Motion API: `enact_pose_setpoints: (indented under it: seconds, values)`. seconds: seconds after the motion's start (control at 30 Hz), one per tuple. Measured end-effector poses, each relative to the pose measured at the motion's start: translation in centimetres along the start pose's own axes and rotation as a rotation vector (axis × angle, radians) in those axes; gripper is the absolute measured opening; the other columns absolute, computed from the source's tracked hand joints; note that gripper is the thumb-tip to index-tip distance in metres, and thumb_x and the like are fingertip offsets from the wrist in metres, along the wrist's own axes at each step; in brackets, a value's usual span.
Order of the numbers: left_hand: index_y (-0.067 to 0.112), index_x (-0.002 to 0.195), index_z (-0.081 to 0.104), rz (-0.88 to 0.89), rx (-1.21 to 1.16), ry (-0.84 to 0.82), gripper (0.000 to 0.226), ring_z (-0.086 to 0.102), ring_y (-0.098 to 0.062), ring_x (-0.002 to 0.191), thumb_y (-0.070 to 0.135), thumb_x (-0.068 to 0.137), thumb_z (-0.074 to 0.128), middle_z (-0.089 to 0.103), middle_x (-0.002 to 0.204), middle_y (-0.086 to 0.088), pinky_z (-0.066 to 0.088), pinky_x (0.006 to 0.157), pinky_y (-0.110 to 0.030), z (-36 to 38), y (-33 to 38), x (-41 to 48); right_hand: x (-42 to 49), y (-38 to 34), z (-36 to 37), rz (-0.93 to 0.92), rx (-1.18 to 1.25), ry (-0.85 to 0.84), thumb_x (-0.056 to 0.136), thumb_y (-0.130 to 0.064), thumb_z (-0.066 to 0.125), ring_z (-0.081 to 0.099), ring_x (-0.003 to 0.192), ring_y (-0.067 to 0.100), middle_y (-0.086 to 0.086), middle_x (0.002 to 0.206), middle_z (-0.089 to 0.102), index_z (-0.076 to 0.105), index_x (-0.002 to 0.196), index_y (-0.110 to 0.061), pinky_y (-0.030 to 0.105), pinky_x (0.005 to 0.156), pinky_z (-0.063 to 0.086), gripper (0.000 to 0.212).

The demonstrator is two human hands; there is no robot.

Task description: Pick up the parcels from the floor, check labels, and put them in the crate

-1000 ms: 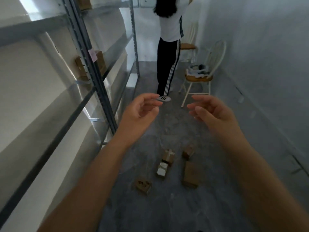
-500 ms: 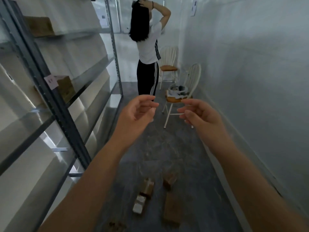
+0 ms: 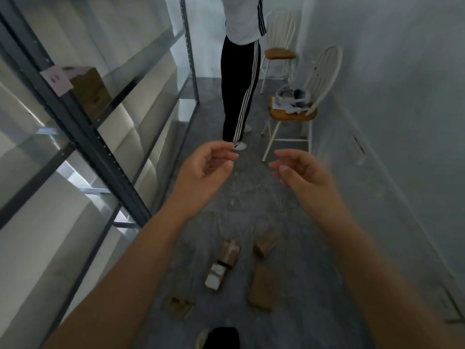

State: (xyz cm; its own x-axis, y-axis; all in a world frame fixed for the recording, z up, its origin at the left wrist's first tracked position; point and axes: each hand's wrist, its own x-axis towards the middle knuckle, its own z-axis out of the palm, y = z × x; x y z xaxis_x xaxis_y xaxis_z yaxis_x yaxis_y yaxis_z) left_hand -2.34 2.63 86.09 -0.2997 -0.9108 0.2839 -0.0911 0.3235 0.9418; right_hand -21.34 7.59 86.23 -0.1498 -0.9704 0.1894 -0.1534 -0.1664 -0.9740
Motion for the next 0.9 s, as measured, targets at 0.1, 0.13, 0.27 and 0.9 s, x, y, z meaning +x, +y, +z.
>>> enact_pose_setpoints:
  seconds: [0.1, 0.13, 0.27, 0.9]
  values:
    - [0.03, 0.106, 0.059, -0.03, -0.026, -0.045, 0.026, 0.064, -0.014, 0.099, 0.018, 0.082, 0.058, 0.068, 0.102, 0.002, 0.051, 0.086, -0.022, -0.8, -2.3, 3.0, 2.4, 1.5, 1.0, 0.028, -0.015, 0.035, 0.091, 0.0, 0.053, 0.062, 0.082, 0.0, -0.005, 0.091, 0.067, 0.059, 0.101, -0.024, 0.015, 0.077, 0.048, 0.026]
    - [0.03, 0.106, 0.058, -0.043, -0.033, -0.061, 0.026, 0.064, -0.013, 0.099, 0.018, 0.082, 0.058, 0.068, 0.102, 0.002, 0.05, 0.085, -0.021, -1.1, -3.2, 4.0, 3.2, 2.3, 1.3, 0.043, -0.021, 0.044, 0.091, 0.0, 0.053, 0.061, 0.082, -0.001, -0.005, 0.091, 0.067, 0.058, 0.101, -0.025, 0.016, 0.078, 0.048, 0.027]
    - [0.027, 0.106, 0.057, -0.088, -0.022, -0.122, 0.025, 0.063, -0.01, 0.098, 0.015, 0.085, 0.059, 0.067, 0.102, 0.003, 0.05, 0.084, -0.019, -1.5, -7.9, 7.1, 6.4, 6.3, 2.6, 0.1, -0.032, 0.064, 0.091, -0.003, 0.054, 0.062, 0.082, -0.003, -0.007, 0.091, 0.067, 0.058, 0.103, -0.026, 0.015, 0.076, 0.047, 0.026]
    - [0.037, 0.102, 0.055, -0.483, 0.157, -0.177, 0.03, 0.061, 0.011, 0.094, 0.008, 0.095, 0.053, 0.064, 0.1, 0.019, 0.045, 0.088, -0.011, 4.4, -63.1, -3.3, 5.8, 61.1, 11.4, 0.445, -0.157, -0.205, 0.089, 0.004, 0.054, 0.059, 0.078, 0.0, -0.008, 0.088, 0.063, 0.056, 0.098, -0.028, 0.017, 0.075, 0.047, 0.033]
